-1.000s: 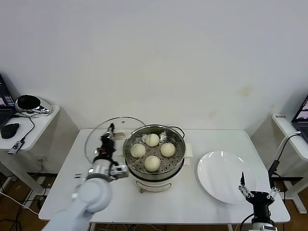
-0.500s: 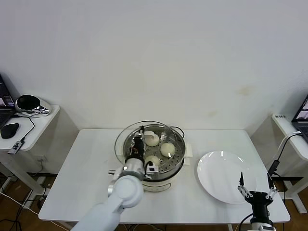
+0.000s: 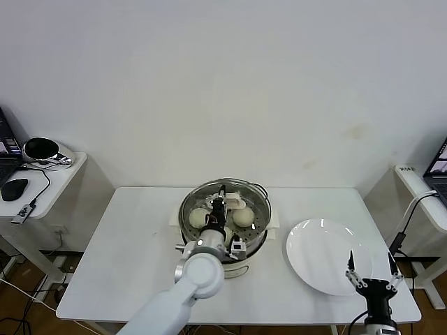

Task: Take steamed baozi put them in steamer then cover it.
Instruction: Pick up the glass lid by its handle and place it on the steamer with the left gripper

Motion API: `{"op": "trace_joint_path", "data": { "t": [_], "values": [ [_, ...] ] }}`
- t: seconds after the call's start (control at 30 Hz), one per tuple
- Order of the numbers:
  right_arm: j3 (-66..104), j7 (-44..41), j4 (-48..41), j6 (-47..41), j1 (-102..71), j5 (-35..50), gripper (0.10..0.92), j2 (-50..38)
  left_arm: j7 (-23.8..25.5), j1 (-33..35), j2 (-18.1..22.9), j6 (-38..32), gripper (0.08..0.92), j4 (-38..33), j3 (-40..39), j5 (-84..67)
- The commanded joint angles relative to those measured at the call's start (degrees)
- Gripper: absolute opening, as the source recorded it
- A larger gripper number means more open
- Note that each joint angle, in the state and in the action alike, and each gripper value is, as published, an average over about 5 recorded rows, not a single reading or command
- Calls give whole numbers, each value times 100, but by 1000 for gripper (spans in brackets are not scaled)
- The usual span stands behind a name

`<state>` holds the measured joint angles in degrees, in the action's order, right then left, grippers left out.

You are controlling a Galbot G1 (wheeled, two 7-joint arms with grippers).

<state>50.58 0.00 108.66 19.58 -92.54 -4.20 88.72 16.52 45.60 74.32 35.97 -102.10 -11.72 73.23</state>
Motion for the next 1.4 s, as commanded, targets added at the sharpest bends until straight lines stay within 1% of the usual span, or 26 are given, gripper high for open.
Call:
{"op": "trace_joint_path", "data": {
  "t": [0.03,0.4,0.83,1.07,1.17,1.3,1.4],
  "values": [
    [13,2,-12,13,-16,10,823,-14,-13,-56,105,-36,149,215,-29,101],
    [10,2,-42,39,-33,4,823,-16,-36,62,85,-52,149,152,114,94],
    [-1,1,-69,65,-45,8,823,-42,-125,105,150,-99,149,335,160,98],
    [-13,-4,-87,66,-32,8,823,-56,-173,211,136,-75,154,169,180,91],
    [-28,-5,-94,66,-24,3,823,-51,-200,286,98,-50,201,-29,178,40],
    [-40,-5,-87,65,-27,-2,823,-47,-288,564,-20,-60,318,-470,207,-93],
    [-29,-5,-82,67,-32,1,823,-50,-469,1003,-179,-133,404,-940,294,-226]
  ]
}}
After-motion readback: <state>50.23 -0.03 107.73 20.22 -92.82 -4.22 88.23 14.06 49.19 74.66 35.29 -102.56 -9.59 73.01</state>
